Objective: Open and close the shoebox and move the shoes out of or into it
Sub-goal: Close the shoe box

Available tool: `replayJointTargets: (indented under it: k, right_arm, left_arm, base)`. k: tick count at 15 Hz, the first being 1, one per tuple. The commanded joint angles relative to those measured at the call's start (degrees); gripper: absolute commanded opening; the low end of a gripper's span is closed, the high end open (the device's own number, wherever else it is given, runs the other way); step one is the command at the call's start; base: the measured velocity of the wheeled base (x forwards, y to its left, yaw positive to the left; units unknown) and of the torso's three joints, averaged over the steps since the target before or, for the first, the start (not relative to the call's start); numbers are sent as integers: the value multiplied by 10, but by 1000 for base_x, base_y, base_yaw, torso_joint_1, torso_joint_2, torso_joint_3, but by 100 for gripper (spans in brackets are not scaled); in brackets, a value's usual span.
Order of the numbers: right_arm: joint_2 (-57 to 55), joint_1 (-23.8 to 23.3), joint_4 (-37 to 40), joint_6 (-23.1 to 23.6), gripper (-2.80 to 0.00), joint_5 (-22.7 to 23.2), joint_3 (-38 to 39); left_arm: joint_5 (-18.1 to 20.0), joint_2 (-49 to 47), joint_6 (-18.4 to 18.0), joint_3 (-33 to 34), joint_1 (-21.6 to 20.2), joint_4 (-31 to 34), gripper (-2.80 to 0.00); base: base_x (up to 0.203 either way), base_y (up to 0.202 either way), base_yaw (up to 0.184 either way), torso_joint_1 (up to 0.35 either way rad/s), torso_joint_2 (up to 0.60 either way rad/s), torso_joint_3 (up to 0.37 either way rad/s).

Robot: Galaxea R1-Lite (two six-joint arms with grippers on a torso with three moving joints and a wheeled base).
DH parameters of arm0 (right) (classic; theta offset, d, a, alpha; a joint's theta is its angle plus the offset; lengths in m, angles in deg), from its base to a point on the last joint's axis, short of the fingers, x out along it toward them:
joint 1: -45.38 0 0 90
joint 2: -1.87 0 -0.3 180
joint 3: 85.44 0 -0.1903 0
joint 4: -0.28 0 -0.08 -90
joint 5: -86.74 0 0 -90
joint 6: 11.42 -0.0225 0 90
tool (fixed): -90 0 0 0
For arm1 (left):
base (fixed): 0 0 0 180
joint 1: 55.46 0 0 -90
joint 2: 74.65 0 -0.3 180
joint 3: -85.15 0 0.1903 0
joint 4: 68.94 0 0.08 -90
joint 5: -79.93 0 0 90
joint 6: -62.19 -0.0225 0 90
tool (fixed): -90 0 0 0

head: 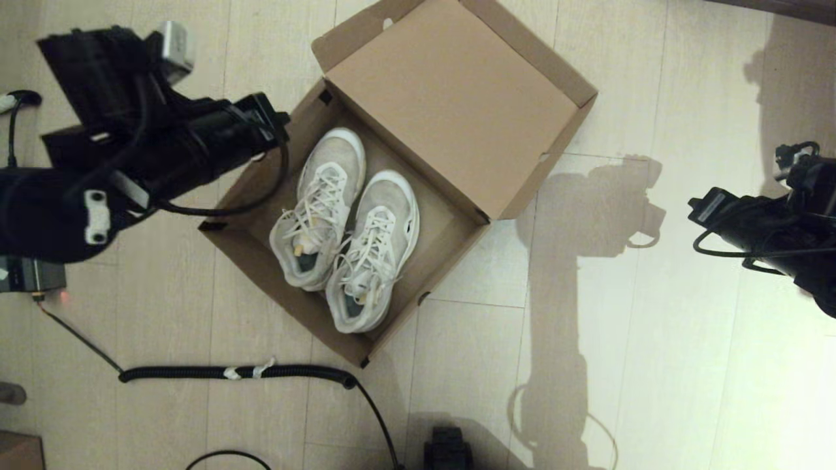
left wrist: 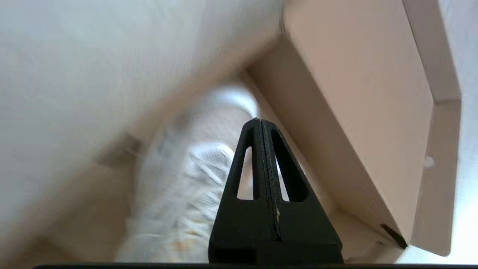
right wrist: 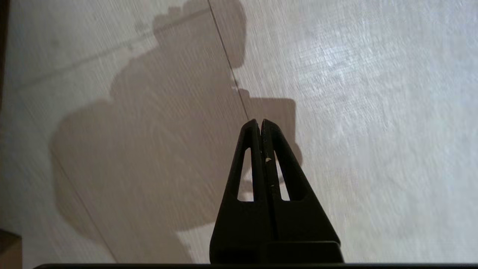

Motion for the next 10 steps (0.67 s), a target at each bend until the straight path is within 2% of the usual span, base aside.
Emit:
replayJointTargets:
  k: [1,3,6,8,10]
  right_arm:
    - [17,1,-4,5,-280,0,20]
    - [26,2,-6,16,-280,0,35]
    - [31,2,-7,21,-280,1,64]
    - [28,2,-8,32,-280,2,77]
    - [26,6,-8,32,-280,2,84]
  left_arm:
    - [5,39,-19,-15,-44,18,-280]
    - [40,6,-42,-15,-135,19,-280]
    - [123,-95,-50,-11,-231,-8,-280]
    - [162,-139,-49,9,-252,-61,-280]
    - [174,-169,-49,35,-255,-98,-280]
  base:
    - [0,0,0,0,0,0]
    - [0,0,0,0,0,0]
    - [0,0,0,0,0,0]
    - [0,0,0,0,0,0]
    - [0,0,0,0,0,0]
